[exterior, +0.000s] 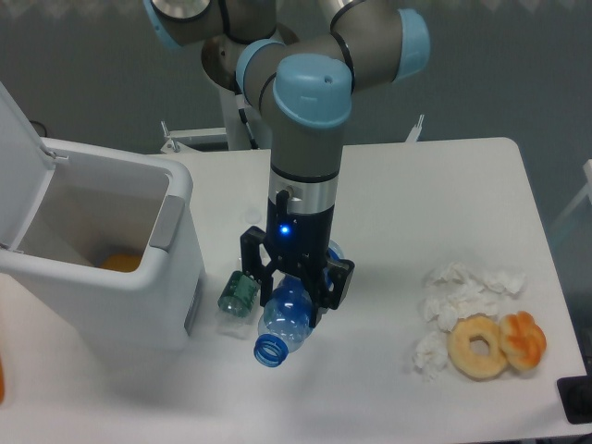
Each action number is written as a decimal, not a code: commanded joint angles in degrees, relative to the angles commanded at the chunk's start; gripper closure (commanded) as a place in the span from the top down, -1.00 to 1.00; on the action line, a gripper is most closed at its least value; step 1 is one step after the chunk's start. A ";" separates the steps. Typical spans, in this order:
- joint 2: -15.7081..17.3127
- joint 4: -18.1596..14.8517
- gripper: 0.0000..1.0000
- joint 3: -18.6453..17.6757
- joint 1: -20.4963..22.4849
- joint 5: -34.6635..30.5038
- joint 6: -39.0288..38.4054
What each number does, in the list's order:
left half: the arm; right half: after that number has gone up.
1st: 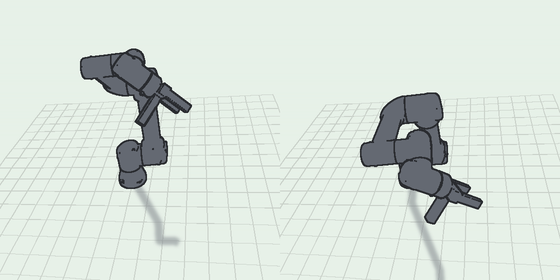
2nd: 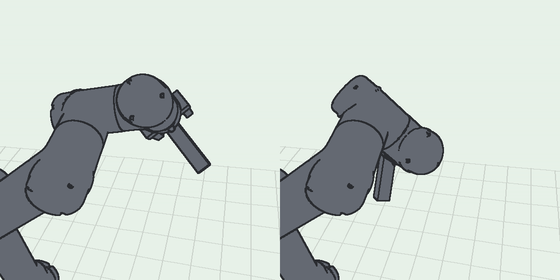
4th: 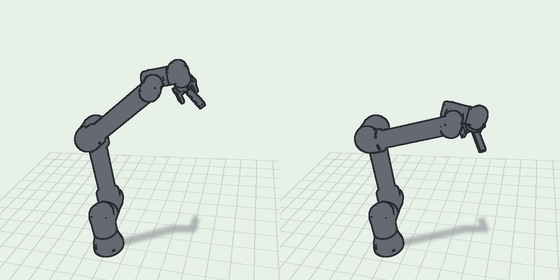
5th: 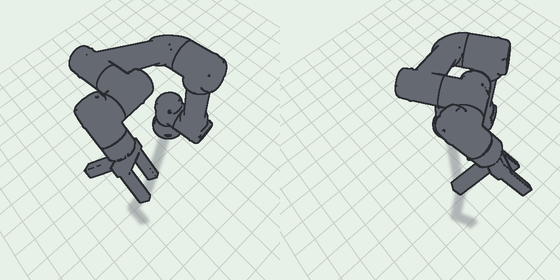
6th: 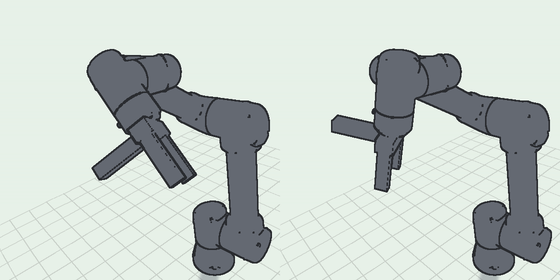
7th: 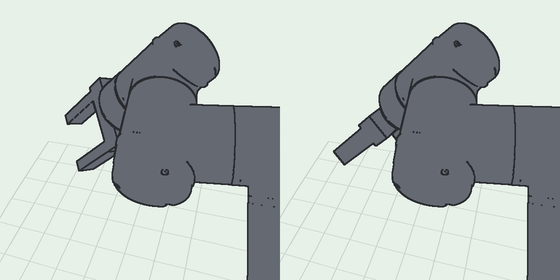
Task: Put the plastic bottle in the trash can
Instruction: 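Close the gripper on the clear plastic bottle with blue cap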
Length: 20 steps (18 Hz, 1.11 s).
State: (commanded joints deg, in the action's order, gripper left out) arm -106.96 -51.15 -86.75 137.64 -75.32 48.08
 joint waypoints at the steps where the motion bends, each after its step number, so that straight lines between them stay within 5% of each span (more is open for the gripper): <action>1: 0.00 0.00 0.48 0.00 0.00 0.00 0.00; 8: 0.70 0.00 0.48 1.84 1.93 6.14 -3.68; 20: 2.54 0.62 0.48 7.38 4.21 20.80 -22.66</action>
State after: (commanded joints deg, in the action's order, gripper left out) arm -104.42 -50.54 -79.37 141.85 -54.52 25.42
